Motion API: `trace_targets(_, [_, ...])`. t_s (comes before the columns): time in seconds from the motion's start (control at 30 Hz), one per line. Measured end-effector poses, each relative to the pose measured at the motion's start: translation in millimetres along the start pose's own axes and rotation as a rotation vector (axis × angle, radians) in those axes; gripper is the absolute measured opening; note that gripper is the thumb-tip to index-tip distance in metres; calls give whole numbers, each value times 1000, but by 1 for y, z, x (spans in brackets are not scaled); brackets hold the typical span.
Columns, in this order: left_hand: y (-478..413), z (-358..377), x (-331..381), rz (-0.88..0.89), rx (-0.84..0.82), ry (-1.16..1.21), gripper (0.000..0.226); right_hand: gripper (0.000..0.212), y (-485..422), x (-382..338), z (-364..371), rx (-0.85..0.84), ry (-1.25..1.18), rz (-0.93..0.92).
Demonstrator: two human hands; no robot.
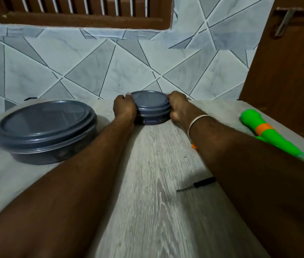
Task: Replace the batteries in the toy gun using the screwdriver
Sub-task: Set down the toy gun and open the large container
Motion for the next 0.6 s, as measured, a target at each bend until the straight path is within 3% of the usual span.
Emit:
trace_targets(0.3, [0,-1,3,52,20,-104,51,27,20,-5,2,-7,27,-36])
trace_targets(0.4, [14,-4,19,119,81,-185,54,39,41,-13,-4,37,-8,-67])
trace_targets(0.6, [67,-10,64,316,69,-219,55,40,94,-60,-7,163,73,-286])
Point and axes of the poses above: each hand's wrist, its own y-axis away from the middle knuckle, its own z-axis out of the palm, x = y × z, the point moved 9 cm from there along -y, towards the middle knuckle, and after that the axes turned 7 degrees about -x, right-handed, at the moved point
